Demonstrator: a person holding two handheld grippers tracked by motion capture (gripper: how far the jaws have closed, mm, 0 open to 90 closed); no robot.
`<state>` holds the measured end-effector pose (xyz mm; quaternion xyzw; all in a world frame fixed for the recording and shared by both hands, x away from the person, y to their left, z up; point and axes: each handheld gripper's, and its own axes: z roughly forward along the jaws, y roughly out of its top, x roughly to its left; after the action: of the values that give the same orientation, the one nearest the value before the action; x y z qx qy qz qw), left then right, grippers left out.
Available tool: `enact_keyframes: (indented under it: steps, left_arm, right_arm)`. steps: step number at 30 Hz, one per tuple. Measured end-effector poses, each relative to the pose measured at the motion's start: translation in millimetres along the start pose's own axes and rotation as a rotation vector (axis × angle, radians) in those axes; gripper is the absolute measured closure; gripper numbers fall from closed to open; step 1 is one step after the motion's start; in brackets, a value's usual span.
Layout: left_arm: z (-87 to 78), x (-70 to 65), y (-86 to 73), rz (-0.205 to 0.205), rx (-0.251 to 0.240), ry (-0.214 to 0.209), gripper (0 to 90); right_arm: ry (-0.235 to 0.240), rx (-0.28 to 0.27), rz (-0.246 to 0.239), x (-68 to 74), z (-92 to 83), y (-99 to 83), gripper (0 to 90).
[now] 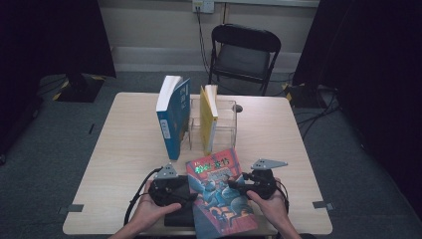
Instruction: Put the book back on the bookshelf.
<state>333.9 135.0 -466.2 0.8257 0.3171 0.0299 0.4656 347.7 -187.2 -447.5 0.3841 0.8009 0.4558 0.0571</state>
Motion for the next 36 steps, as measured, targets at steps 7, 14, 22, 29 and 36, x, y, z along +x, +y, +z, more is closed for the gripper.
enact_keyframes:
  steps: [7, 14, 22, 29, 36]
  left_arm:
    - [1.6, 0.3, 0.6, 0.000, -0.005, -0.006, 25.3]
    - [2.0, 0.3, 0.4, 0.003, -0.008, -0.003, 25.3]
    - [1.5, 0.2, -0.6, 0.007, -0.012, -0.001, 25.2]
    - [4.1, 0.9, 0.1, 0.001, -0.025, 0.011, 24.1]
    - [3.8, 1.6, -0.1, 0.001, -0.025, 0.010, 24.1]
  right_arm:
    - [0.046, 0.020, 0.032, -7.1, 13.2, 6.6, 35.9]
    - [0.050, 0.041, 0.019, -11.5, 30.4, 21.3, 42.2]
    - [0.172, 0.072, 0.026, -11.4, 19.1, 14.6, 56.2]
    - [0.191, 0.079, 0.035, -10.6, 34.6, 22.7, 53.7]
    - [0.242, 0.052, 0.032, -11.7, 26.1, 24.0, 79.2]
